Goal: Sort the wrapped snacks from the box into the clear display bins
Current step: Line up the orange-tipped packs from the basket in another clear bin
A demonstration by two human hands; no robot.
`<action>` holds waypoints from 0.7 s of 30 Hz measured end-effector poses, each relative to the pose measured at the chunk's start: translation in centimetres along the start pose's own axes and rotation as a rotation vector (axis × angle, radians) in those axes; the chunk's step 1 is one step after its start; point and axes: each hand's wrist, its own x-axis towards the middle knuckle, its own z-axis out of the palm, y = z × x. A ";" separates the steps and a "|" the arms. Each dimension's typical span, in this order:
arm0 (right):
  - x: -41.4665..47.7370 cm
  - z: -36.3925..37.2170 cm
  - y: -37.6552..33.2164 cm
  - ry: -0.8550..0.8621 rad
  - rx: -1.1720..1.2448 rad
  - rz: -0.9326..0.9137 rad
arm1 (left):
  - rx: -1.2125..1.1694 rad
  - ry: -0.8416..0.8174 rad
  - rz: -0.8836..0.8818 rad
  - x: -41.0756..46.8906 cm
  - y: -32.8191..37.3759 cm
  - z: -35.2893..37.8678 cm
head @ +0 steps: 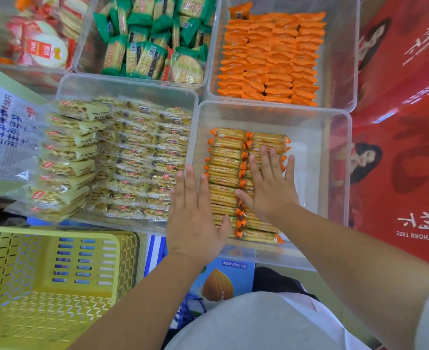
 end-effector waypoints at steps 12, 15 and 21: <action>3.6 -1.8 0.7 -0.037 0.272 0.098 | 0.009 0.007 -0.002 0.1 0.1 0.0; 2.7 -3.0 1.3 0.011 0.440 0.117 | 0.022 0.001 0.000 0.1 0.1 -0.1; -4.3 -3.7 0.0 -0.240 1.282 0.741 | 0.018 -0.001 -0.011 0.2 0.0 0.1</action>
